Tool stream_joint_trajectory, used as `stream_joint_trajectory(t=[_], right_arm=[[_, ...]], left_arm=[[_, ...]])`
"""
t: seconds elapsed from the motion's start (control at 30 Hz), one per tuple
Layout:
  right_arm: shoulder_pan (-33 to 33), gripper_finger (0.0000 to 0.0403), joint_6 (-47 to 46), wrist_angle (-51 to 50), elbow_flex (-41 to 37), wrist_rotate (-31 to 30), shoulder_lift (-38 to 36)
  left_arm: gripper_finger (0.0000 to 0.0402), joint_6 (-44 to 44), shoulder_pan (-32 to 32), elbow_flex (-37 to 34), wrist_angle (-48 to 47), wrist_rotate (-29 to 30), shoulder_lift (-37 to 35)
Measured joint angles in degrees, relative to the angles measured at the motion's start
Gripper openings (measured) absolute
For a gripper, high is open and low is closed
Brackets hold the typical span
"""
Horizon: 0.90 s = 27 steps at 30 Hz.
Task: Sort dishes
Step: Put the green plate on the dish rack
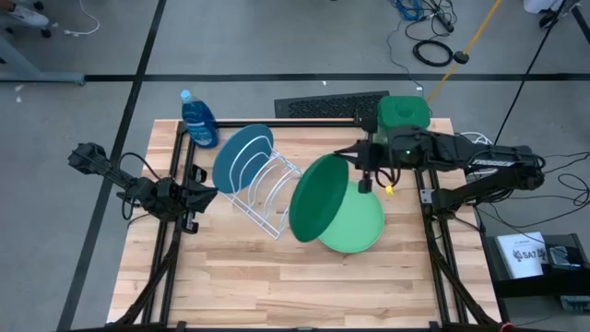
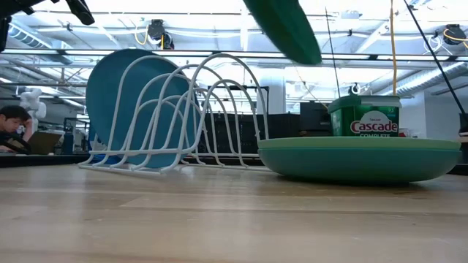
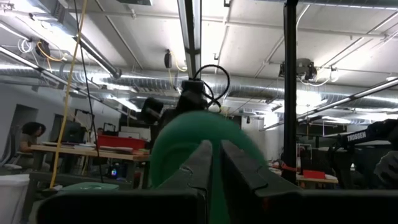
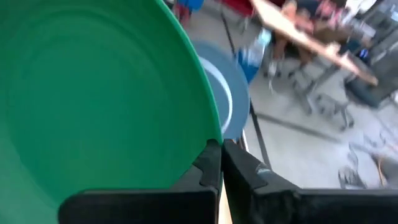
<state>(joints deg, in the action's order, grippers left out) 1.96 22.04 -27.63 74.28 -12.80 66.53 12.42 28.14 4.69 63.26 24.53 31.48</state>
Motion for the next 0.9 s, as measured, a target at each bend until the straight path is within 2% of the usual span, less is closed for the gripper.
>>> stream_joint_trajectory(t=[0.4,0.9], right_arm=[[0.04,0.0000,6.65,21.66,0.00,0.76,4.50],[4.20,0.0000,11.67,55.27,0.00,-0.96,21.37]], left_arm=[[0.0031,0.01,0.00,0.00,-0.44,0.53,0.00],[0.0031,0.00,0.00,0.00,-0.37,0.60,-0.01]])
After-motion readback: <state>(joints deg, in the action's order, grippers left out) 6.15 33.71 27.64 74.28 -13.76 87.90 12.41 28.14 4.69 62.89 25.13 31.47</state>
